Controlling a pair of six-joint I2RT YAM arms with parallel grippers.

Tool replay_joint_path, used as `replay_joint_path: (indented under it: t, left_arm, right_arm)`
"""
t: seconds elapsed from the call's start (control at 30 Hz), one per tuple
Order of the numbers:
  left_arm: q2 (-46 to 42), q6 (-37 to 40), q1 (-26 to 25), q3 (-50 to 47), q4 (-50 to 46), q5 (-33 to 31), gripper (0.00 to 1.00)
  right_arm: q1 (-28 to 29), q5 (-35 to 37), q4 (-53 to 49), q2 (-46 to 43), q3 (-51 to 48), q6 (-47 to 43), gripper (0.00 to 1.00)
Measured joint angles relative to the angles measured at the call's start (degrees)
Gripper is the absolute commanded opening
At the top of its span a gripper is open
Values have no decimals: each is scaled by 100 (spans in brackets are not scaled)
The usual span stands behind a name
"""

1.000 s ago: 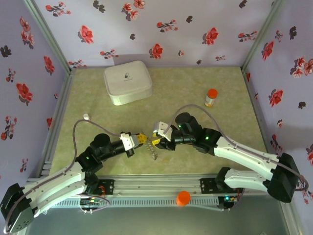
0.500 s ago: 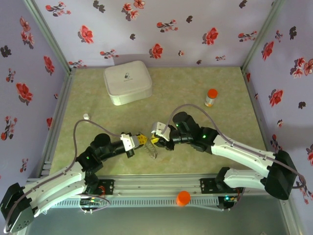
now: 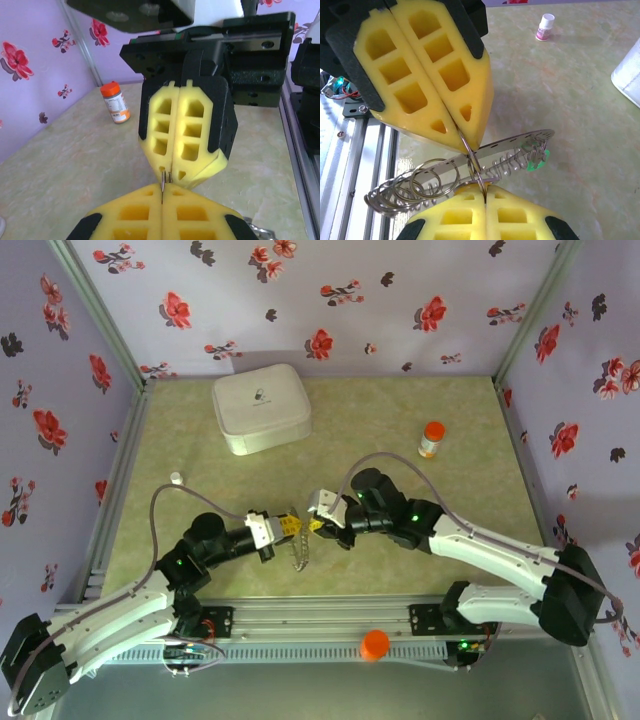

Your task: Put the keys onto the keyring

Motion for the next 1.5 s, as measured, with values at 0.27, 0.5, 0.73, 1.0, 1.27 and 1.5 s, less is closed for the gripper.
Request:
replay_joint_path:
  t: [0.27,0.5,0.73,1.0,1.27,1.5]
  left_arm:
    - [17,-216,-2,-76,498,70,0]
    - [125,-389,-7,-247,1021,111,0]
    - [179,-433,-7,-369,1156,127,0]
    - [225,-590,-7,-446,1379,146,0]
    - [245,-715,-7,-553,1545,195,0]
    - [243,-719,-7,-562,1589,195,0]
  right_arm:
    - [-9,-9,470,-109,-212,168,24]
    - [-9,-46,1193,-848,-800,192,34]
    - [-11,-63,1663,-789,-925,247,32]
    - [-9,-223,1786,-553,-940,365,24]
    - [-11,-479,1976,-345,-940,522,23]
    - [-9,-485,2046,-400,-940,542,21]
